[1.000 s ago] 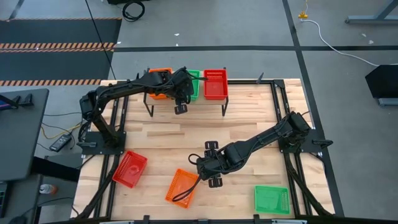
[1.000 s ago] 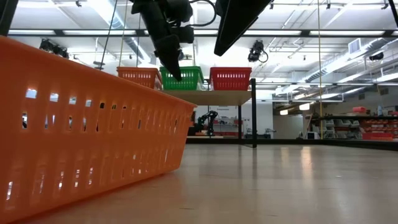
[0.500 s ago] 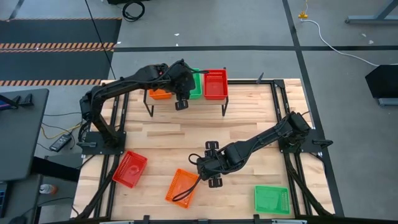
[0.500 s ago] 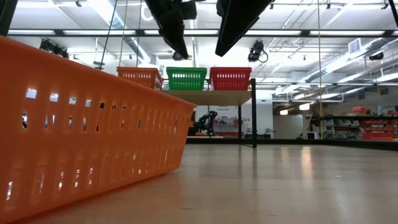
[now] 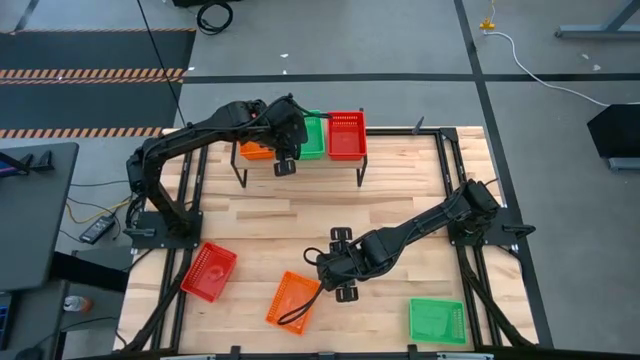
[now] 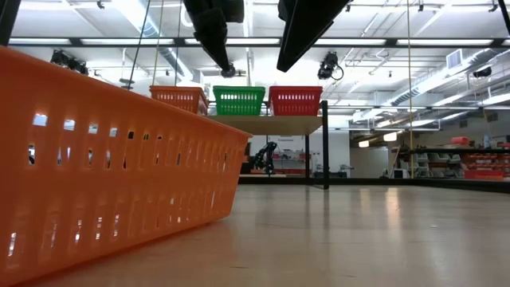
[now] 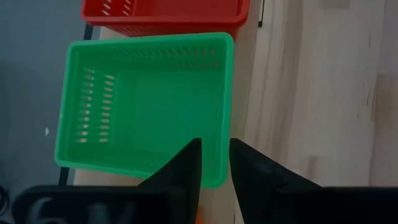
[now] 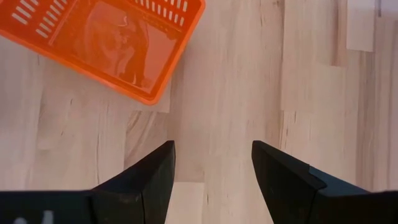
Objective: Stack baskets on shelf by color
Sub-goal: Stack the left green bin on the green bin on the shelf, then stack the orange bin on the orange bin on the shelf
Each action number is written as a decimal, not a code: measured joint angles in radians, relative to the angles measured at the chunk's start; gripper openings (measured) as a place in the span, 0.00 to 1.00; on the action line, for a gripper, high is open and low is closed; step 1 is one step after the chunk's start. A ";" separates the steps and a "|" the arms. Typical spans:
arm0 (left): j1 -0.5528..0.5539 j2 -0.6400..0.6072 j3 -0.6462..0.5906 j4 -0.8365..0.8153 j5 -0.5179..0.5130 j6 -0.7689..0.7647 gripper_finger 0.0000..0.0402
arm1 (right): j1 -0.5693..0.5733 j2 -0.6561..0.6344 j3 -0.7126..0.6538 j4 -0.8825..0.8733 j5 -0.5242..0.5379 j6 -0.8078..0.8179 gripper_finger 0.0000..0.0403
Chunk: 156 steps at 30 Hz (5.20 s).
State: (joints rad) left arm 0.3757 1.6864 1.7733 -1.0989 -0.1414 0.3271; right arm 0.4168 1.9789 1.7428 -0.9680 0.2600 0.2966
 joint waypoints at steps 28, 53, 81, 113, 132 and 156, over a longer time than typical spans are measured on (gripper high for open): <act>0.182 0.043 -0.113 0.120 0.049 0.078 0.19 | 0.000 0.000 0.000 -0.008 0.008 0.033 0.54; 0.062 0.042 -0.111 0.249 0.070 -0.002 0.18 | 0.000 0.000 0.000 -0.007 0.008 0.044 0.54; 0.052 0.111 -0.111 0.332 0.094 0.036 0.18 | 0.001 0.000 0.000 -0.014 0.008 0.041 0.54; 0.128 -0.294 -0.146 0.172 0.160 -0.031 0.12 | 0.024 0.000 0.000 -0.198 0.118 0.226 0.50; -0.050 -0.834 -0.821 0.686 0.309 -0.313 0.12 | 0.124 0.000 0.000 -0.308 0.018 0.441 0.49; -0.480 -0.903 -1.261 1.454 0.160 -0.420 0.12 | 0.005 0.113 0.005 0.153 -0.052 0.270 0.48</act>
State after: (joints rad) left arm -0.1043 0.7838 0.5121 0.3546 0.0187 -0.0929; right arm 0.4217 2.0918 1.7481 -0.8154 0.2076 0.5663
